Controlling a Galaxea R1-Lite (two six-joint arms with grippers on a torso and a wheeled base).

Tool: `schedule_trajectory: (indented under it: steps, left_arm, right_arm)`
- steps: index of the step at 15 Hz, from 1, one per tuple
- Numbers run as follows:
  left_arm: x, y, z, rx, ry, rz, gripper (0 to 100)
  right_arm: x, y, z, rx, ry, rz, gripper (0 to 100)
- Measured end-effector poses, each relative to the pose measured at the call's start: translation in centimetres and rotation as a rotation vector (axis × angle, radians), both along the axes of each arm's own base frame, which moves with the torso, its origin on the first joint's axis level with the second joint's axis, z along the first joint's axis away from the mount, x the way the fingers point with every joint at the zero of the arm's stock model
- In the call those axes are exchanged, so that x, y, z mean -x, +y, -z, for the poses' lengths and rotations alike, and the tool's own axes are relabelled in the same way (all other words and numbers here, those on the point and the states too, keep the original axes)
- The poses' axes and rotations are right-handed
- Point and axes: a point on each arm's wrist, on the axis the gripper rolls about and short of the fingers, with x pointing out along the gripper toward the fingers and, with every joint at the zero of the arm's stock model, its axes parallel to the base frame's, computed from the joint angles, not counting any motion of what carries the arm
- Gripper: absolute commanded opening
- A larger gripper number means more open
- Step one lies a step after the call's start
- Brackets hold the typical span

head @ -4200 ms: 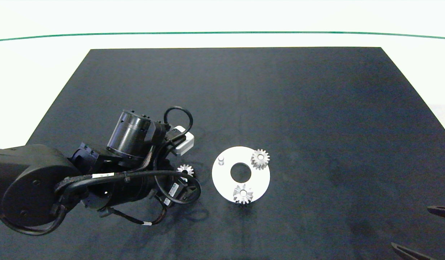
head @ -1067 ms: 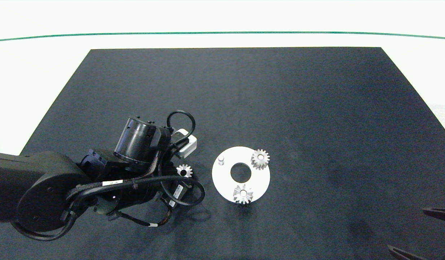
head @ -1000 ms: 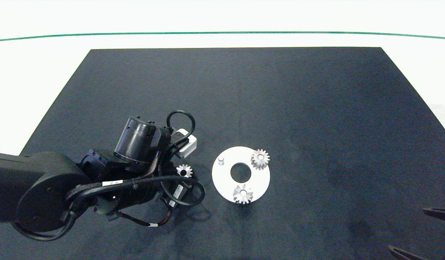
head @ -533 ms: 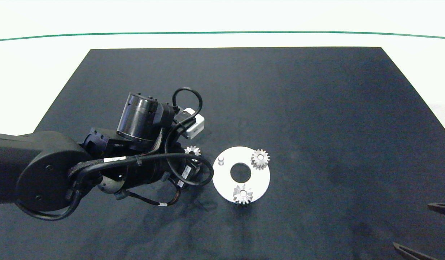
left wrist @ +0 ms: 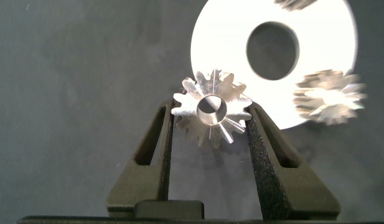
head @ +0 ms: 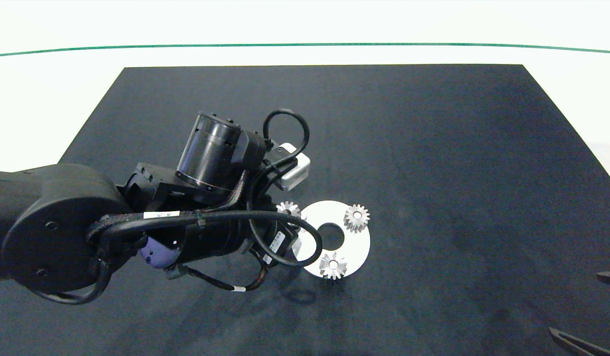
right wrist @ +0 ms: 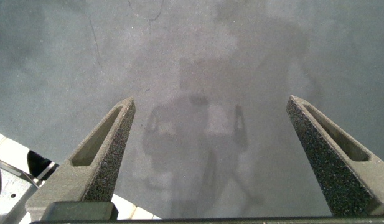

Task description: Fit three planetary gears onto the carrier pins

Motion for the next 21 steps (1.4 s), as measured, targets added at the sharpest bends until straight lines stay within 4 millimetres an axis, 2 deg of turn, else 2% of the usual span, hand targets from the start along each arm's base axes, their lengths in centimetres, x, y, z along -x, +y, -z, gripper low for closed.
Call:
schedule_trajectory:
  steps: [6,10,21]
  left_arm:
    - [-0.5,-1.9,-0.7,0.024,-0.014,0.028,0]
    - [-1.2,-2.8,-0.2,-0.004,-0.021,0.050,0]
    - [-2.4,-3.0,0.9,-0.077,-0.029,0.067,0]
  right_arm:
    - [0.2,-0.1,-0.1,-0.005,-0.004,-0.009,100]
    - [0.2,-0.1,0.0,-0.004,-0.002,-0.013,100]
    - [0.2,0.0,0.2,-0.003,0.007,-0.019,100]
